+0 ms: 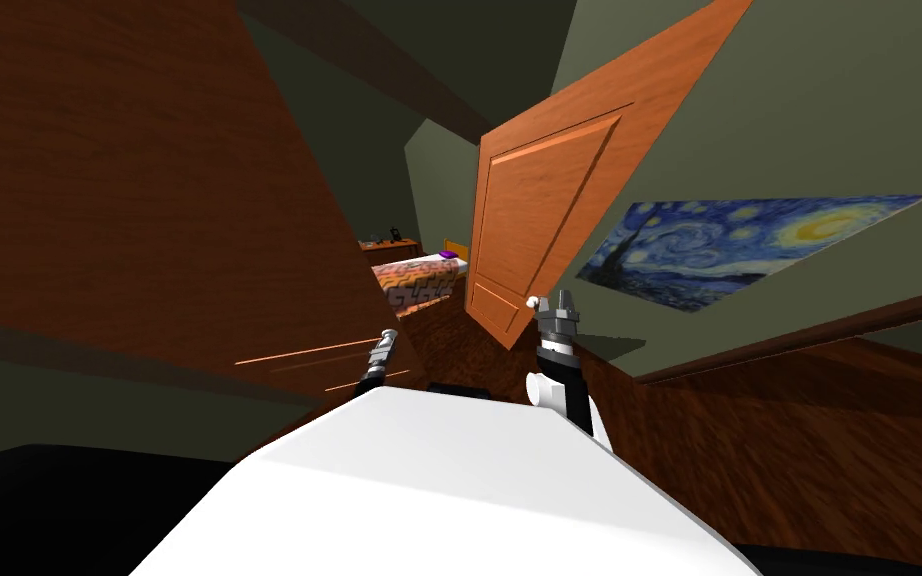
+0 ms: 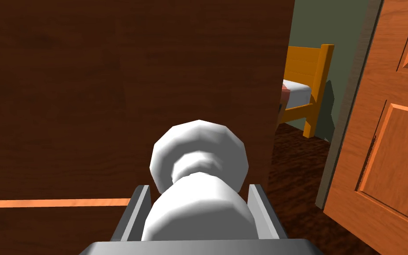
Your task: Pull the door open
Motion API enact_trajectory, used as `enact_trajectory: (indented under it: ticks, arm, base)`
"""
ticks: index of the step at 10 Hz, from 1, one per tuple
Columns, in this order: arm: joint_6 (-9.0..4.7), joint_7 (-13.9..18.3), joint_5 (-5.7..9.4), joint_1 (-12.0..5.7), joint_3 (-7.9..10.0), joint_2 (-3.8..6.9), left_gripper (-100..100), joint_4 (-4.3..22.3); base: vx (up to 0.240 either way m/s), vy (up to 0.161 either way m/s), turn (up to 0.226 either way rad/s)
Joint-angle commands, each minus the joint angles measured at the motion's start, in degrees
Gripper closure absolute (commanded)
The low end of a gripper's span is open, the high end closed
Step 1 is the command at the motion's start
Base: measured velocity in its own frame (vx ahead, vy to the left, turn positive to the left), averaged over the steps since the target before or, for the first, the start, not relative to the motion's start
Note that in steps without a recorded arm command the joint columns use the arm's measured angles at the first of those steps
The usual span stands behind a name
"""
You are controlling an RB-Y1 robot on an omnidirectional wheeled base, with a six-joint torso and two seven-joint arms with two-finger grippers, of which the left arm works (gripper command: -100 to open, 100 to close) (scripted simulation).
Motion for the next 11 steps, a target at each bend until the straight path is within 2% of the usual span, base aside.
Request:
enact_trajectory:
  ticks: [1,5,6,11]
  arm:
    - [-0.95,1.6,-0.85,0.74,-1.59,1.10,100,-0.2]
    - [-2.64,4.5,-2.44,1.97,-4.60,3.31,100,-0.9]
    - [-2.15,3.9,-2.17,1.80,-4.10,3.08,100,-0.9]
    - [-5.45,7.6,-3.85,3.10,-7.33,5.59,100,0.0]
  base:
    - [-0.277,-0.001,-0.137]
    - [-0.246,0.029,-0.112]
    - [-0.122,0.005,-0.021]
    - [-0.220,0.027,-0.126]
